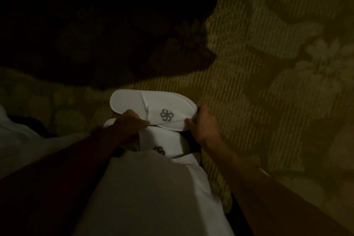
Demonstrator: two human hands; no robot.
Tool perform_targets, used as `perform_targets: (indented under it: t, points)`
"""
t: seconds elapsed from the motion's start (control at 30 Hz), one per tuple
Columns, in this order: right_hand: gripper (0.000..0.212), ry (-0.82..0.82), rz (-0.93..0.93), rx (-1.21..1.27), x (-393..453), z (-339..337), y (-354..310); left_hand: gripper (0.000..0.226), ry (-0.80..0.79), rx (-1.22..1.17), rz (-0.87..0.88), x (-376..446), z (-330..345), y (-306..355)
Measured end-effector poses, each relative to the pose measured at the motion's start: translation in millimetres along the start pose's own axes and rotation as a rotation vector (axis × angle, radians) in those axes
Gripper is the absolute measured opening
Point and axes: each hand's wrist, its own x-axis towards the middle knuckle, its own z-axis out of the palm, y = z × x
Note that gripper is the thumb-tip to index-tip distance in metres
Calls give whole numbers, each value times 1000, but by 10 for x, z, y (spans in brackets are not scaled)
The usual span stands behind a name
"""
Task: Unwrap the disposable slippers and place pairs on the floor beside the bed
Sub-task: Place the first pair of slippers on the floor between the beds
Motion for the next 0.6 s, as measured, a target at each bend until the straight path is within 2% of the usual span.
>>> perform_targets:
  t: [0.2,0.4,0.6]
  points:
    - [36,44,1,-26,-10,25,5,61,103,-34,6,44,48,-16]
    - [32,75,-28,-88,-15,27,-4,36,145,17,89,62,57,-85]
    - [35,78,-45,-127,18,37,-20,30,159,69,148,88,43,-101]
